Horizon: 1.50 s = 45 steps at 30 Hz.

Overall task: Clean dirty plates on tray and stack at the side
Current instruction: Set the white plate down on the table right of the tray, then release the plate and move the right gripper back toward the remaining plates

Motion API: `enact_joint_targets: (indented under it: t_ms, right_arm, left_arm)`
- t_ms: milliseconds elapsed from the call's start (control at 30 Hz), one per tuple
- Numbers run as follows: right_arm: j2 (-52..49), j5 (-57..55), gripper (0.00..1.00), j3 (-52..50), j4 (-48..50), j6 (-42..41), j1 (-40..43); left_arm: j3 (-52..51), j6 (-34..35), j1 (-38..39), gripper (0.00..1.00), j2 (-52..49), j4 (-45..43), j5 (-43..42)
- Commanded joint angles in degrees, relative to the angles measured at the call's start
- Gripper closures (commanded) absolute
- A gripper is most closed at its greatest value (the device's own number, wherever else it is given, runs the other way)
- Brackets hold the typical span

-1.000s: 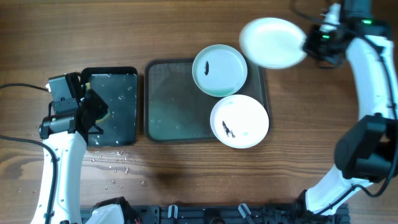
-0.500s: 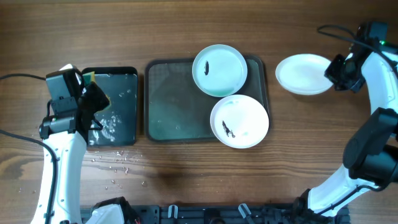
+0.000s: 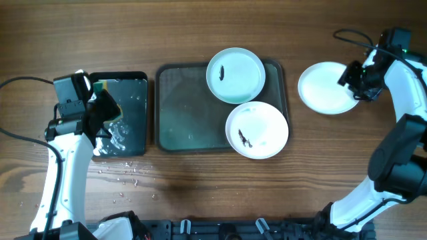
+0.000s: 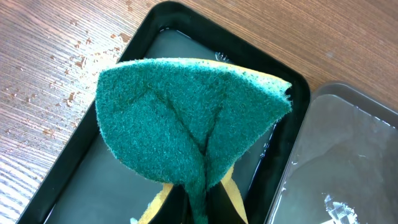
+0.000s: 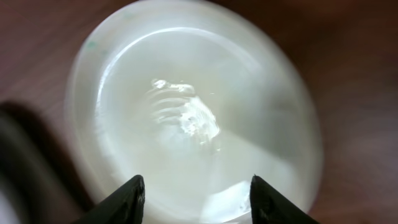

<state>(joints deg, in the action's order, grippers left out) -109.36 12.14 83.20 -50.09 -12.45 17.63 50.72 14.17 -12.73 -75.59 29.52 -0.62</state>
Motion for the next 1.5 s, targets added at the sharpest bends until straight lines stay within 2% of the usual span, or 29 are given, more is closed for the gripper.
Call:
enact_joint_targets:
  t_ms: [0,233,333,400,867,933,1233,1400,1467]
  right_arm:
    - [1.57,19.19,0.5,-0.15,-0.35,10.62,-1.79]
    - [1.57,11.47,0.53,-4.13,1.11,13.94,-8.48]
    - [1.57,7.74,0.6,-6.71,4.13,13.77,-11.13]
    - [1.57,5.95,0.67,-8.0,5.62,13.77,-12.26]
    - [1.57,6.03,0.7,-16.57,17.64,13.77,-17.53]
    - [1.57,6.34,0.74,-16.85,18.6,13.75,-18.01]
    - [1.57,7.17,0.8,-19.91,22.73,13.55,-18.21]
    - [1.57,8.66,0.87,-20.7,23.93,13.6,-18.21]
    - [1.57,8.92,0.94,-20.7,23.89,13.57,-18.25]
  left_arm:
    - [-0.07,-0.94,-0.24,0.96,-0.28,-0.39,-0.9]
    - [-0.07,-0.94,-0.24,0.96,-0.28,-0.42,-0.9]
    - [-0.07,-0.94,-0.24,0.96,-0.28,-0.37,-0.9]
    - [-0.07,-0.94,-0.24,0.96,-0.28,-0.2,-0.9]
    - [-0.07,-0.92,-0.24,0.96,-0.28,0.22,-0.9]
    - [-0.07,-0.94,-0.24,0.96,-0.28,0.24,-0.9]
    - [-0.07,-0.94,-0.24,0.96,-0.28,0.22,-0.9]
    - [-0.07,-0.94,-0.24,0.96,-0.28,0.2,-0.9]
    - [-0.07,-0.94,-0.24,0.96,-0.28,0.2,-0.87]
